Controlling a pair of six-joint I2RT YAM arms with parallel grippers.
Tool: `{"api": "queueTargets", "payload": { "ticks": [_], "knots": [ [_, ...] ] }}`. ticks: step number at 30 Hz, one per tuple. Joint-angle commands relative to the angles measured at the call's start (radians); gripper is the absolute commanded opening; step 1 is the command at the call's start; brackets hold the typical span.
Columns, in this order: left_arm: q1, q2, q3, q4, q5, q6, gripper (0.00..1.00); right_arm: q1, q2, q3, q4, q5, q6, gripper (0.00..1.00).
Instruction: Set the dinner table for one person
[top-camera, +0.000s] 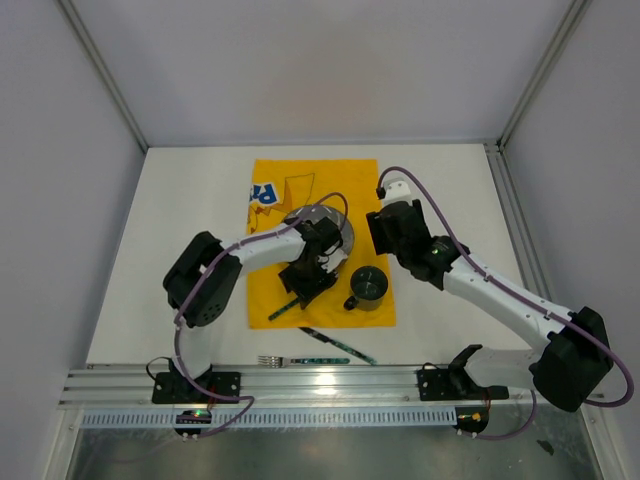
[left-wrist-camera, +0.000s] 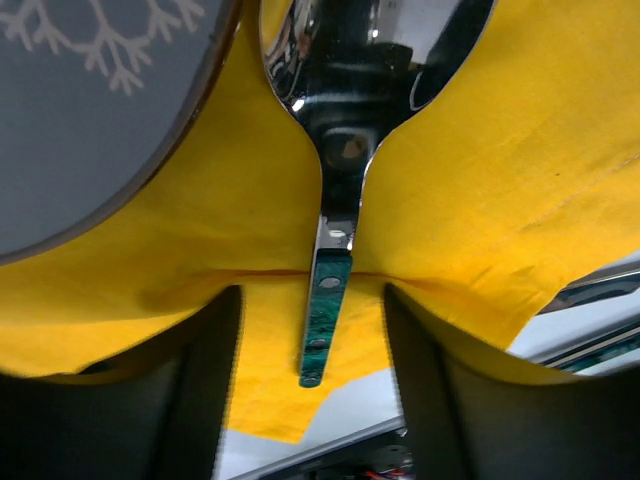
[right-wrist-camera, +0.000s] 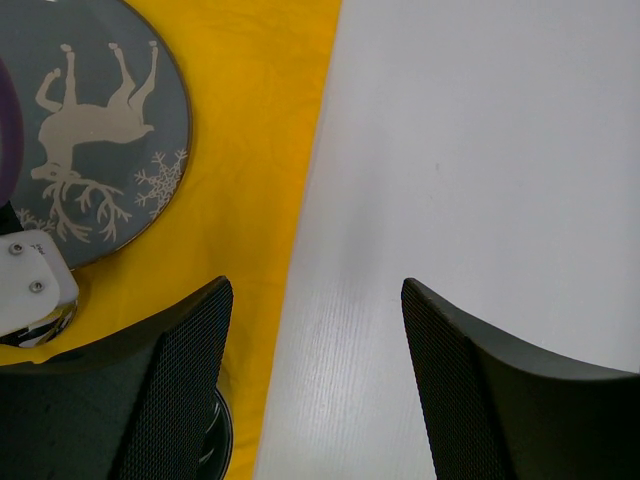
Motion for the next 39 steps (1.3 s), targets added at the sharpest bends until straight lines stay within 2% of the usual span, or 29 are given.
{"api": "queueTargets", "payload": {
  "ticks": [1, 8, 10, 15, 21, 27, 32, 39],
  "knots": [
    [0.015, -0.019, 0.035, -0.015, -0.019, -0.022, 0.68, -0.005, -0.002, 0.015, 0.04, -0.004, 0.0, 0.73],
    [0.026, -0.062, 0.039, -0.023, -0.045, -0.056, 0.71, -0.004, 0.0, 0.004, 0.044, -0.015, 0.005, 0.73],
    [0.026, -0.077, 0.041, -0.029, -0.097, -0.085, 0.71, -0.004, 0.0, 0.003, 0.046, -0.014, 0.005, 0.73],
    [0.026, -0.184, -0.011, 0.015, -0.146, -0.139, 0.73, -0.004, -0.008, -0.009, 0.049, -0.015, 0.008, 0.73],
    [0.026, -0.213, -0.022, -0.045, -0.191, -0.192, 0.72, -0.004, -0.006, -0.009, 0.05, -0.021, 0.013, 0.73],
    [0.026, -0.267, -0.115, -0.012, -0.264, -0.396, 0.72, -0.004, -0.017, -0.02, 0.057, -0.015, 0.014, 0.73],
    [0.026, -0.289, -0.128, -0.049, -0.326, -0.577, 0.72, -0.004, -0.02, -0.023, 0.058, -0.009, 0.017, 0.73],
    [0.026, -0.322, -0.177, -0.017, -0.346, -0.637, 0.72, -0.004, -0.023, -0.028, 0.06, -0.017, 0.022, 0.73]
  ]
}}
